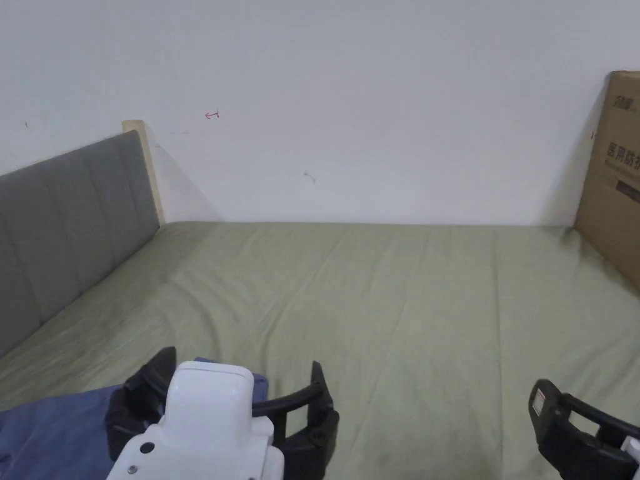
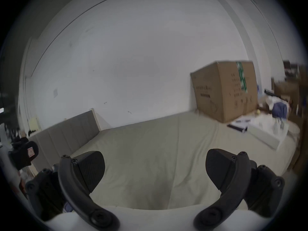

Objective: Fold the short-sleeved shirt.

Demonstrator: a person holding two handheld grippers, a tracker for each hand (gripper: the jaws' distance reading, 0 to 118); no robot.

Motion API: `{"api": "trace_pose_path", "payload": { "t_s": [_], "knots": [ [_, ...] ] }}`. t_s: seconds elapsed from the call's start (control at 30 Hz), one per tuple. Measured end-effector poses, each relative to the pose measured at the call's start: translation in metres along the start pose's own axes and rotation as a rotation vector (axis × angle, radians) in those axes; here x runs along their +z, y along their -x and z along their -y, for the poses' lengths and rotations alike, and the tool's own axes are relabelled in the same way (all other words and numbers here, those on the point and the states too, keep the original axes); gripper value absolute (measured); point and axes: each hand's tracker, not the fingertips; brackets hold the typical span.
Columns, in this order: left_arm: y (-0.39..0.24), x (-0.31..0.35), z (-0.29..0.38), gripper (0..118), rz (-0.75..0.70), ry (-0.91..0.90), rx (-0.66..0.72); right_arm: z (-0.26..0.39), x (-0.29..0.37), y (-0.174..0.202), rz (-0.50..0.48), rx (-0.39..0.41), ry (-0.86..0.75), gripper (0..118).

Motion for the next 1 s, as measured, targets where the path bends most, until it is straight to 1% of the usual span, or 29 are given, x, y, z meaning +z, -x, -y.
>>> {"api": "trace_pose_path", "payload": {
  "t_s": [0.03,0.07,0.1,0.13,0.2,0.3,0.4,0.47,0.57,0.6,0.63,0.67,0.7,0.73,0.77,0.8,0.83,0.87,0.9,1.0],
  "knots": [
    [0.002,0.0,0.003,118,0.053,-0.006,0.045,0.004,0.001,0.0,0.05,0.044,0.01,118],
    [0.002,-0.001,0.005,118,0.075,-0.004,0.062,0.006,0.002,0.002,0.063,0.1,0.002,118],
    [0.001,-0.002,0.005,118,0.052,0.0,0.042,0.006,0.004,0.005,0.078,0.151,-0.012,118],
    [0.001,-0.003,0.003,118,0.039,0.005,0.022,0.006,0.006,0.007,0.083,0.185,-0.035,118],
    [-0.001,-0.005,0.002,118,-0.027,-0.005,-0.031,-0.001,0.01,0.017,0.082,0.191,-0.077,118],
    [0.002,-0.005,0.0,118,-0.043,-0.015,-0.019,-0.011,0.011,0.023,0.063,0.176,-0.087,118],
    [0.007,-0.005,0.0,118,-0.061,-0.024,0.0,-0.014,0.014,0.026,0.07,0.182,-0.1,118],
    [0.006,-0.004,0.001,118,-0.1,-0.042,-0.007,-0.016,0.014,0.026,0.064,0.188,-0.107,118],
    [0.005,-0.005,0.002,118,-0.093,-0.036,-0.026,-0.017,0.016,0.025,0.053,0.195,-0.1,118],
    [0.005,-0.005,0.002,118,-0.072,-0.015,-0.028,-0.017,0.016,0.026,0.05,0.196,-0.101,117],
    [0.005,-0.005,0.0,118,-0.061,0.008,-0.012,-0.017,0.017,0.026,0.044,0.196,-0.104,112],
    [0.006,-0.005,-0.001,113,-0.038,0.026,0.012,-0.018,0.018,0.025,0.039,0.194,-0.103,97],
    [0.008,-0.005,-0.002,101,-0.018,0.029,0.033,-0.019,0.018,0.025,0.042,0.194,-0.101,73],
    [0.01,-0.005,-0.003,72,-0.012,0.023,0.054,-0.019,0.017,0.025,0.046,0.194,-0.097,46],
    [0.011,-0.007,-0.004,22,-0.03,0.022,0.055,-0.02,0.016,0.026,0.054,0.196,-0.094,18],
    [0.01,-0.009,-0.004,1,-0.056,0.025,0.041,-0.019,0.016,0.026,0.062,0.197,-0.098,10],
    [0.01,-0.007,-0.003,1,-0.082,0.01,0.019,-0.019,0.017,0.025,0.057,0.199,-0.104,9],
    [0.011,-0.007,-0.003,1,-0.055,0.016,0.0,-0.021,0.017,0.026,0.051,0.205,-0.097,3],
    [0.013,-0.007,-0.004,0,-0.035,0.031,-0.015,-0.021,0.017,0.026,0.054,0.212,-0.094,0],
    [0.018,-0.007,-0.005,0,-0.011,0.032,0.05,-0.022,0.016,0.027,0.062,0.224,-0.095,0]
  ]
}}
